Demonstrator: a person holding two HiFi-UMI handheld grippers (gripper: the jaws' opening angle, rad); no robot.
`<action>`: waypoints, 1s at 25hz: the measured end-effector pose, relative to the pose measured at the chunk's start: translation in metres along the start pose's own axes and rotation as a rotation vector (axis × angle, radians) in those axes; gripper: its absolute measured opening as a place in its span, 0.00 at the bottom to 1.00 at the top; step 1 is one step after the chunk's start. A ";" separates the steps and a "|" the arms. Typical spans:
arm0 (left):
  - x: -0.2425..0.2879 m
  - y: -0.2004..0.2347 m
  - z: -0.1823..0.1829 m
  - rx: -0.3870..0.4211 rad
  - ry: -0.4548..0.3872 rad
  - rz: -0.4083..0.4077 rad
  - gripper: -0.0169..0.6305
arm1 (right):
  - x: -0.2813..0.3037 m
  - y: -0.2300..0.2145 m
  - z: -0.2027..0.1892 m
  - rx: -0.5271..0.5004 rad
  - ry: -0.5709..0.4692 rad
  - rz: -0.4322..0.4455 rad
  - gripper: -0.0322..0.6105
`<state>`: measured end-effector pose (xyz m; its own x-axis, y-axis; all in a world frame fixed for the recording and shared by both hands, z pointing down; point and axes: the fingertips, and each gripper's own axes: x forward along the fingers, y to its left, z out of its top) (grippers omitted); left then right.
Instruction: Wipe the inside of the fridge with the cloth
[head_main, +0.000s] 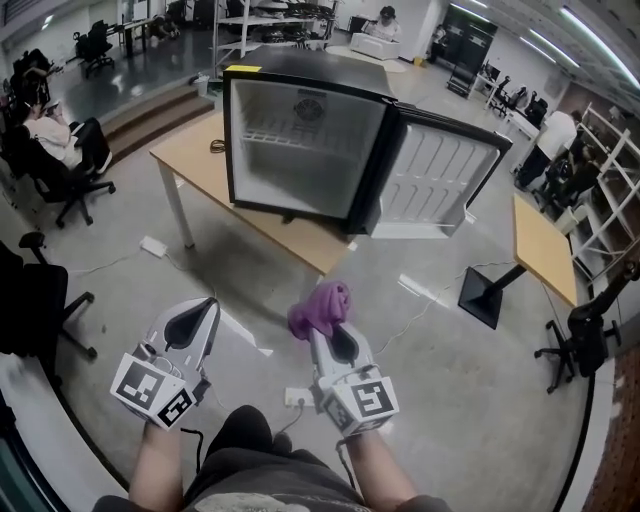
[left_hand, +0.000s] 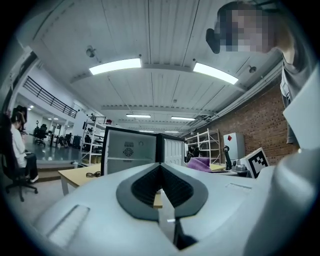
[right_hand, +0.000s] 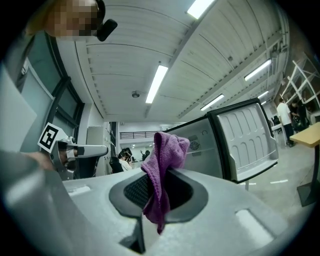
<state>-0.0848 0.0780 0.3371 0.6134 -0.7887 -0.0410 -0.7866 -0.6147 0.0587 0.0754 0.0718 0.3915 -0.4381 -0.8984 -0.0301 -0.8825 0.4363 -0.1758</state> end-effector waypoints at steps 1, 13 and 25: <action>0.005 0.006 -0.001 -0.001 0.000 0.001 0.05 | 0.007 0.000 -0.004 -0.003 0.004 0.011 0.11; 0.113 0.120 0.015 0.005 -0.051 -0.069 0.05 | 0.155 -0.039 -0.002 -0.034 0.008 -0.025 0.11; 0.191 0.225 0.039 0.002 -0.071 -0.124 0.05 | 0.296 -0.035 0.019 -0.057 -0.011 -0.041 0.11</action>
<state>-0.1471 -0.2111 0.3039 0.6997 -0.7047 -0.1180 -0.7049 -0.7078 0.0470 -0.0200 -0.2101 0.3703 -0.3997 -0.9160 -0.0347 -0.9082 0.4009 -0.1205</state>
